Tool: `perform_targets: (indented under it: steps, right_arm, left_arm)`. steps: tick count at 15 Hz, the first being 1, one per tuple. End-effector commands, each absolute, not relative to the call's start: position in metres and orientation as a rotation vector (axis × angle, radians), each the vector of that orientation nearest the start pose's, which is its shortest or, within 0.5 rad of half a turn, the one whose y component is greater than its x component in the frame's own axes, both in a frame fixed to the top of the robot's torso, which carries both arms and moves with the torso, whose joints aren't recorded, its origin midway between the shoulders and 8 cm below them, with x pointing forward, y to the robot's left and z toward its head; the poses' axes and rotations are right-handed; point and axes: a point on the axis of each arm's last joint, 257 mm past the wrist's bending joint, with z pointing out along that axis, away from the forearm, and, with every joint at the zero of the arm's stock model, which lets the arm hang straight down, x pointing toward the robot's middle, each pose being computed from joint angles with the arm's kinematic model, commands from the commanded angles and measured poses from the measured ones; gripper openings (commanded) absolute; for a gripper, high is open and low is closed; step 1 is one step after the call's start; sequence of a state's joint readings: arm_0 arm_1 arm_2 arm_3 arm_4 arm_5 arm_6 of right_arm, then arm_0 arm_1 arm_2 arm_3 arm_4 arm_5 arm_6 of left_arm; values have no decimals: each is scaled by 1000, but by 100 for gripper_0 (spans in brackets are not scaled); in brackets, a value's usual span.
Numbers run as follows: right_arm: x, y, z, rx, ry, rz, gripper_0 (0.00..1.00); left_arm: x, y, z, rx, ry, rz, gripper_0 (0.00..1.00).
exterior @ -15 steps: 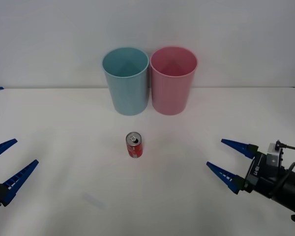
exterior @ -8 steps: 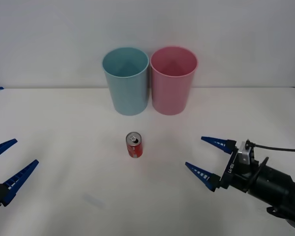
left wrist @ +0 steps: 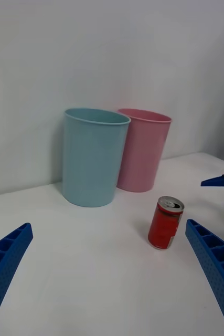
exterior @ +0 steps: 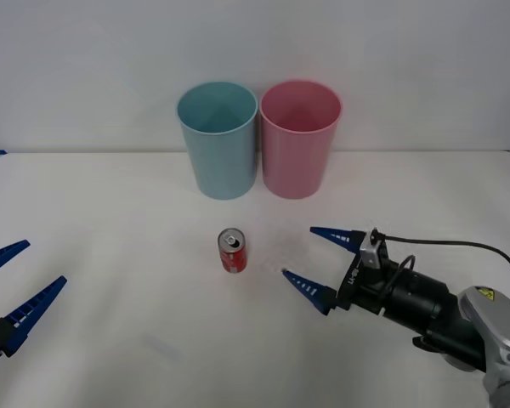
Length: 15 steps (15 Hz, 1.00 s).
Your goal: Grasp the object on the table and drop it into the matching bin: aluminum can to the light blue bin, PET bottle to the pink bin.
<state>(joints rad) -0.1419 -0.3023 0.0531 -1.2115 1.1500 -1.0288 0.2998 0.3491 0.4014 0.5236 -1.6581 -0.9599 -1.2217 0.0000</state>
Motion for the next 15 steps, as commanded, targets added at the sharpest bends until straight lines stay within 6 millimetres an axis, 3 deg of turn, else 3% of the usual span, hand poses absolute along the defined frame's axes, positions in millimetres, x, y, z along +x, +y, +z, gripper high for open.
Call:
perform_targets:
  steps: [1, 6, 15]
  right_arm:
    - [463, -74, -276, -833, 1427, 734, 100]
    - [475, -40, -283, -855, 1429, 736, 100]
    - [473, 16, -288, -898, 1432, 732, 100]
  left_arm:
    - [342, 330, -169, 465, 1441, -567, 100]
    - [342, 330, -169, 465, 1441, -567, 100]
    - [342, 330, -169, 465, 1441, -567, 100]
